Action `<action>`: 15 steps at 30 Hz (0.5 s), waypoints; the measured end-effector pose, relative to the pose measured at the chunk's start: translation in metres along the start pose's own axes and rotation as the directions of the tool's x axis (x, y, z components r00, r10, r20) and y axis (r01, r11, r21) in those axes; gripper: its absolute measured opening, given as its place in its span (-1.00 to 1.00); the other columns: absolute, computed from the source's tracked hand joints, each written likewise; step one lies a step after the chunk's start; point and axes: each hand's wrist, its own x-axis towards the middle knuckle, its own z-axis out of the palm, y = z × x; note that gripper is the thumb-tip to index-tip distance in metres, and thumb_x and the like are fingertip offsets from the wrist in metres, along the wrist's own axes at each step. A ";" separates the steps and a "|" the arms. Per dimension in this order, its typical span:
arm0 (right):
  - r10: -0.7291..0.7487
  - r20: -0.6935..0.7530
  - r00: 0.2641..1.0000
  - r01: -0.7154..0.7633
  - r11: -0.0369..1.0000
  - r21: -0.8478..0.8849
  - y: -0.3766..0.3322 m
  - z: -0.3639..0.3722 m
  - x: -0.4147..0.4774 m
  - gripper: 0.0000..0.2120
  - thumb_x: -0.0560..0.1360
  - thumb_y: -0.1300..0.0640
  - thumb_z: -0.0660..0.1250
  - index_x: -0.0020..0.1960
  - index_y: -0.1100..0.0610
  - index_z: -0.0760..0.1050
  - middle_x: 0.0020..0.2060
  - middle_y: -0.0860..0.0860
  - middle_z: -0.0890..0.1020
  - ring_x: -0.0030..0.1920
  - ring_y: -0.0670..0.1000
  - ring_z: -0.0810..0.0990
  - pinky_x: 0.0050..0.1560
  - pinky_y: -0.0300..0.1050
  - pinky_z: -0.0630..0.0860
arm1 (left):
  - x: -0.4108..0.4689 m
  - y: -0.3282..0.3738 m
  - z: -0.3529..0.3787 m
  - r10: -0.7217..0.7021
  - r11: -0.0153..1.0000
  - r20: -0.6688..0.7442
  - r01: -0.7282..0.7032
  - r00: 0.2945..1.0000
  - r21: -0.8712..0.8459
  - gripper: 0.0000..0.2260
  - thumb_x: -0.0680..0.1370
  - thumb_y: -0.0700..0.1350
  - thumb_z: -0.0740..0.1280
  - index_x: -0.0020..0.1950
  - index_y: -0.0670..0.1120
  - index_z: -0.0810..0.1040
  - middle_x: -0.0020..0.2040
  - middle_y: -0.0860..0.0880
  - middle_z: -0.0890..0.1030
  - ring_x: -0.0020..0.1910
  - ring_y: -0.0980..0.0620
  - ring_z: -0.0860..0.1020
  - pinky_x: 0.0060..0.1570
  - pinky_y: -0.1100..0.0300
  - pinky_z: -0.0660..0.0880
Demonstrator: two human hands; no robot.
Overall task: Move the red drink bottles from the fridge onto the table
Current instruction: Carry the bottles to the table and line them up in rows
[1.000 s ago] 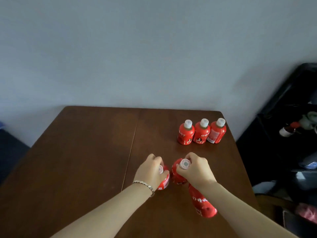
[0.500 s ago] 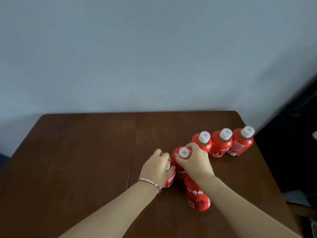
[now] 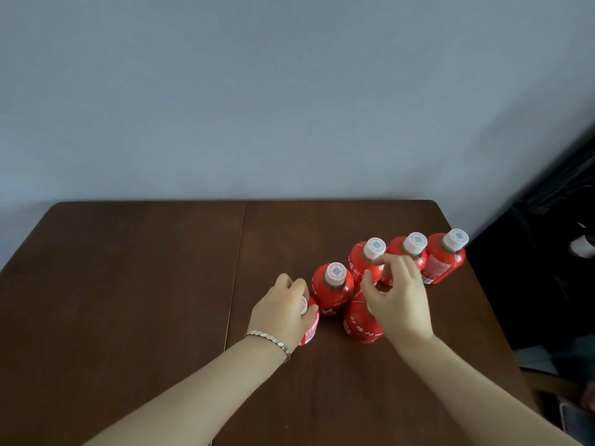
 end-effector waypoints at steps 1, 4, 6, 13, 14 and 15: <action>-0.096 -0.026 0.995 0.094 0.992 -0.083 0.001 -0.003 0.009 -0.75 0.33 0.31 0.46 0.00 0.23 0.53 -0.15 0.07 0.53 -0.13 0.07 0.51 -0.08 -0.07 0.48 | 0.001 0.001 -0.002 -0.001 0.999 0.007 0.001 1.000 0.034 -0.81 0.52 0.08 0.24 0.01 -0.02 0.41 -0.05 0.03 0.38 -0.16 0.04 0.48 -0.20 0.20 0.48; -0.098 0.254 0.962 0.169 0.947 -0.273 0.007 -0.011 0.048 -0.49 0.30 0.15 0.50 0.22 0.10 0.48 0.17 0.09 0.48 0.25 0.12 0.36 0.24 0.02 0.28 | 0.007 0.006 -0.005 -0.004 0.993 0.026 0.001 1.000 0.121 -0.74 0.53 0.07 0.20 0.16 0.01 0.35 0.06 0.01 0.43 0.01 0.03 0.48 -0.16 0.22 0.41; 0.029 0.574 0.818 0.260 0.872 -0.415 0.012 -0.011 0.071 -0.37 0.34 0.01 0.47 0.35 -0.04 0.34 0.28 0.01 0.42 0.34 0.06 0.31 0.36 0.00 0.19 | 0.009 0.010 -0.004 -0.007 0.989 0.036 0.002 0.999 0.151 -0.69 0.53 0.07 0.20 0.23 0.00 0.32 0.10 -0.01 0.43 0.08 0.01 0.46 -0.13 0.21 0.41; 0.119 0.586 0.802 0.372 0.667 -0.645 0.013 0.015 0.073 -0.36 0.34 -0.06 0.48 0.30 -0.03 0.23 0.14 0.06 0.44 0.02 0.12 0.58 -0.18 -0.09 0.41 | 0.008 0.006 -0.001 -0.022 0.989 0.165 -0.003 0.986 0.147 -0.52 0.43 0.17 0.33 0.24 0.00 0.31 0.15 -0.03 0.37 0.16 0.00 0.38 0.02 0.16 0.50; 0.133 0.568 0.812 0.350 0.668 -0.657 0.013 0.017 0.073 -0.36 0.35 -0.05 0.47 0.30 -0.01 0.23 0.14 0.06 0.44 0.01 0.12 0.58 -0.17 -0.09 0.40 | 0.008 0.005 -0.002 -0.027 0.990 0.181 0.002 0.983 0.139 -0.52 0.42 0.18 0.35 0.22 0.00 0.32 0.14 -0.04 0.37 0.15 0.00 0.38 0.04 0.15 0.50; 0.157 0.556 0.816 0.328 0.666 -0.670 0.013 0.019 0.073 -0.36 0.36 -0.04 0.47 0.32 0.00 0.22 0.16 0.08 0.43 0.06 0.13 0.56 -0.09 -0.07 0.42 | 0.009 0.004 -0.003 -0.032 0.992 0.189 0.007 0.982 0.129 -0.52 0.41 0.18 0.36 0.21 -0.01 0.33 0.14 -0.04 0.37 0.15 0.00 0.38 0.05 0.15 0.50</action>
